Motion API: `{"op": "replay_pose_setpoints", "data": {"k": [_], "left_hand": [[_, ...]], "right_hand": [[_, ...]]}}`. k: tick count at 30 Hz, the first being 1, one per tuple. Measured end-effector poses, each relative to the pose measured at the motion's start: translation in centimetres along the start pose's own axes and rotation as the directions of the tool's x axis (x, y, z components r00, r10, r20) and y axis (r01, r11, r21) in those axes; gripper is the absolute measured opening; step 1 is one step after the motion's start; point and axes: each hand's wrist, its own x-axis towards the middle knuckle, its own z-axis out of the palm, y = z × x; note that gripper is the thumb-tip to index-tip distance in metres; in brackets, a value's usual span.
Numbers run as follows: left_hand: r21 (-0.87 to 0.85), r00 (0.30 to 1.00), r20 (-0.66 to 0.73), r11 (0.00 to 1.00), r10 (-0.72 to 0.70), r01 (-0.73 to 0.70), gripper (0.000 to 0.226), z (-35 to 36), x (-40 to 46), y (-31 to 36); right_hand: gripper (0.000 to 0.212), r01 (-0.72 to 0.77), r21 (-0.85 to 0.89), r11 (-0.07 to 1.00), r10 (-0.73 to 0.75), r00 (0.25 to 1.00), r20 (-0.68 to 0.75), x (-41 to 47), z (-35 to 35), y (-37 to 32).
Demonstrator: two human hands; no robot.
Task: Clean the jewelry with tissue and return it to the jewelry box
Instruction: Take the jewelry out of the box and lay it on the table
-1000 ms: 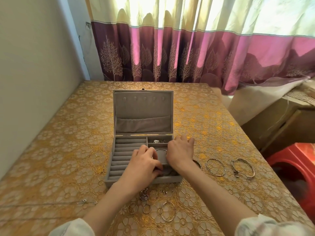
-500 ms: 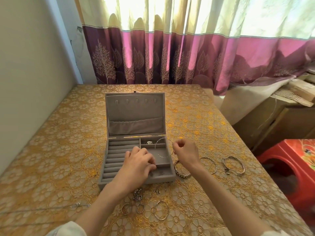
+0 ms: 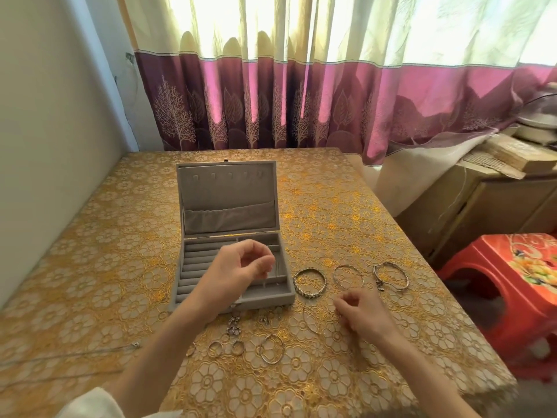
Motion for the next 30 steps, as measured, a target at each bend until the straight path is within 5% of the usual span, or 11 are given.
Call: {"op": "replay_pose_setpoints", "data": {"k": [8, 12, 15, 18, 23, 30], "left_hand": [[0.132, 0.998, 0.058, 0.991, -0.003, -0.005, 0.009, 1.5, -1.0, 1.2], [0.214, 0.996, 0.089, 0.976, 0.006, -0.025, 0.005, 1.9, -1.2, 2.3], [0.281, 0.995, 0.1, 0.959, 0.014, -0.042, 0.006, 2.3, -1.4, 2.5], [0.338, 0.992, 0.123, 0.939, 0.028, -0.068, 0.004, 2.7, -1.7, 2.5], [0.311, 0.994, 0.106, 0.948, 0.037, -0.069, 0.004, 2.9, -2.0, 2.5], [0.024, 0.99, 0.111, 0.996, -0.091, 0.088, 0.005, 4.1, -2.7, 2.3]], "right_hand": [[0.012, 0.016, -0.069, 0.997, -0.026, 0.991, -0.133, -0.8, 1.0, 0.1], [0.013, 0.148, -0.221, 0.964, -0.192, 0.962, -0.193, -1.2, 0.8, -0.5], [0.013, 0.284, 0.057, 0.957, -0.278, 0.956, -0.092, -2.3, 0.5, -2.3], [0.02, 0.182, 0.423, 0.888, -0.277, 0.944, 0.177, -3.7, 0.4, -4.0], [0.017, 0.155, 0.44, 0.884, -0.301, 0.91, 0.285, -4.6, 0.2, -4.1], [0.01, 0.176, 0.413, 0.893, -0.311, 0.906, 0.288, -4.8, -0.6, -3.1]]}}
